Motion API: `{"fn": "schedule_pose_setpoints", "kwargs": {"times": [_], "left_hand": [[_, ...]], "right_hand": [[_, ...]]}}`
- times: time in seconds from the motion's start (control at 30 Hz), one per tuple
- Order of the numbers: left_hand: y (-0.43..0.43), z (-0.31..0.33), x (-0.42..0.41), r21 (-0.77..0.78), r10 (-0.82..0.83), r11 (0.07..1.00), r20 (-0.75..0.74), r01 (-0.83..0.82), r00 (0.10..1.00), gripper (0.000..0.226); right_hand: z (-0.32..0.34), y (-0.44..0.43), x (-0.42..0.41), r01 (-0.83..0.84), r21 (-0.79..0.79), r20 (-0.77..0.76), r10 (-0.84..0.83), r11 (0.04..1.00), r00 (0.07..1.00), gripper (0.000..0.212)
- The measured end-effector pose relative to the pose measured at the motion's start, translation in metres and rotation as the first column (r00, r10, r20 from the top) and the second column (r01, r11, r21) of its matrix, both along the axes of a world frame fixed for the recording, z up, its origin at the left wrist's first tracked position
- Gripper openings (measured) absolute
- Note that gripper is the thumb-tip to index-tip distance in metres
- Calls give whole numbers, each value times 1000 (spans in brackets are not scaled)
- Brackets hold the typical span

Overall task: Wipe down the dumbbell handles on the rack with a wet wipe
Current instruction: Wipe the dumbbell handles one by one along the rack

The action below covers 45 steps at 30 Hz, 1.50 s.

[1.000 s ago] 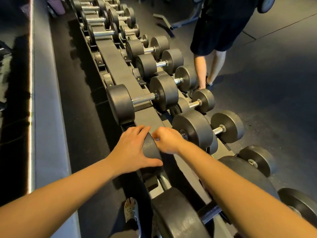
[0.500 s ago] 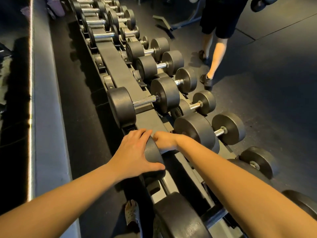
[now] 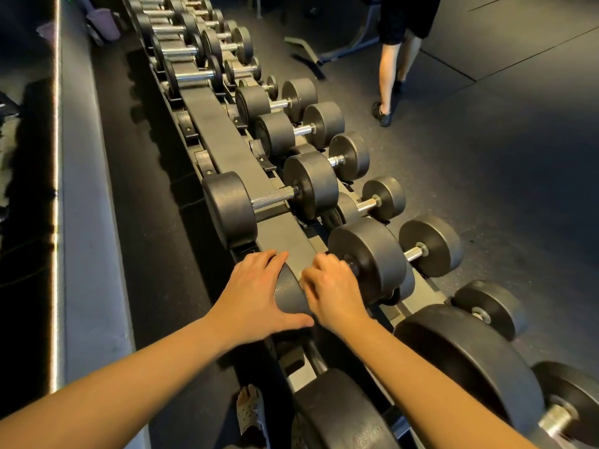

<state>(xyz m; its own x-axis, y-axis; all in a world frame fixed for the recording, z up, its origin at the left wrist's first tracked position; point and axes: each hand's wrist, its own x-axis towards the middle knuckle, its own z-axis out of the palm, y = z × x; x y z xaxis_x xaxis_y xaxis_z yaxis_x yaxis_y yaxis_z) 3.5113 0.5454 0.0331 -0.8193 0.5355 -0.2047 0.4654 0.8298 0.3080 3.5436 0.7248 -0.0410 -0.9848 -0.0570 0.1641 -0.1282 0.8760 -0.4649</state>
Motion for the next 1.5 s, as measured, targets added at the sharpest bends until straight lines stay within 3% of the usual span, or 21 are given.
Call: {"fn": "schedule_pose_setpoints", "kwargs": {"times": [0.1, 0.23, 0.33, 0.43, 0.5, 0.57, 0.67, 0.7, 0.77, 0.83, 0.87, 0.9, 0.97, 1.0, 1.03, 1.13, 1.17, 1.33, 1.43, 1.5], "left_hand": [[1, 0, 0, -3, 4, 1000, 0, -4, 1000, 125], [0, 2, 1, -3, 1, 1000, 9, -1, 1000, 127], [1, 3, 1, 2, 2, 1000, 20, -3, 1000, 130], [1, 3, 0, 4, 13, 1000, 16, -13, 1000, 129], [0, 1, 1, 6, 9, 1000, 9, -9, 1000, 129], [0, 0, 0, 6, 6, 1000, 3, -6, 1000, 129], [0, 0, 0, 13, 3, 1000, 6, -3, 1000, 129], [0, 1, 0, 13, -2, 1000, 9, 2, 1000, 129], [0, 1, 0, 11, -3, 1000, 14, 3, 1000, 128], [0, 2, 0, 14, 4, 1000, 10, -4, 1000, 127], [1, 1, 0, 12, 4, 1000, 7, -4, 1000, 127], [1, 2, 0, 7, 4, 1000, 4, -4, 1000, 128], [1, 2, 0, -4, 4, 1000, 2, -4, 1000, 131], [0, 2, 0, -6, 5, 1000, 3, -5, 1000, 134], [1, 2, 0, -8, 5, 1000, 4, -5, 1000, 135], [1, 0, -1, -7, 6, 1000, -7, -6, 1000, 131], [1, -1, -1, -9, 3, 1000, -11, -3, 1000, 130], [1, 3, 0, -2, 5, 1000, 10, -5, 1000, 129], [2, 5, 1, 2, 6, 1000, 6, -6, 1000, 129], [2, 4, 1, -1, 7, 1000, -2, -7, 1000, 129]], "right_hand": [[-1, 0, 9, -125, -198, 38, 135, 972, 990, 12], [-4, 19, 19, -215, -79, -10, 214, 974, 977, 14], [-8, 19, 20, 40, -112, -35, -45, 993, 998, 15], [-8, 1, 21, 326, -325, 23, -337, 888, 941, 14], [-8, -11, 24, 276, -417, 57, -278, 866, 959, 15], [-6, -13, 28, 90, -414, 32, -85, 906, 996, 11], [-9, 3, 30, -97, -259, -10, 97, 961, 995, 6], [-13, 10, 31, -75, -215, 4, 78, 974, 997, 5], [-22, 18, 36, 142, -274, 125, -111, 951, 986, 8], [-24, 12, 38, 461, -459, 323, -340, 760, 883, 10], [-21, 5, 36, 587, -552, 424, -406, 593, 809, 9], [-18, -3, 33, 679, -638, 540, -417, 364, 731, 8], [-4, -16, 26, 742, -657, 750, -210, -133, 627, 11], [0, -19, 24, 747, -615, 783, -90, -253, 615, 15], [2, -20, 25, 754, -600, 782, 3, -267, 623, 18], [2, -18, 30, 789, -607, 770, 178, -92, 613, 18], [0, -14, 30, 795, -601, 773, 195, -80, 604, 20], [-14, 8, 14, 762, -529, 813, 36, -373, 582, 23], [-12, -3, 8, 754, -516, 813, 46, -406, 581, 27], [-7, -15, 7, 755, -535, 789, 95, -379, 606, 32]]}}
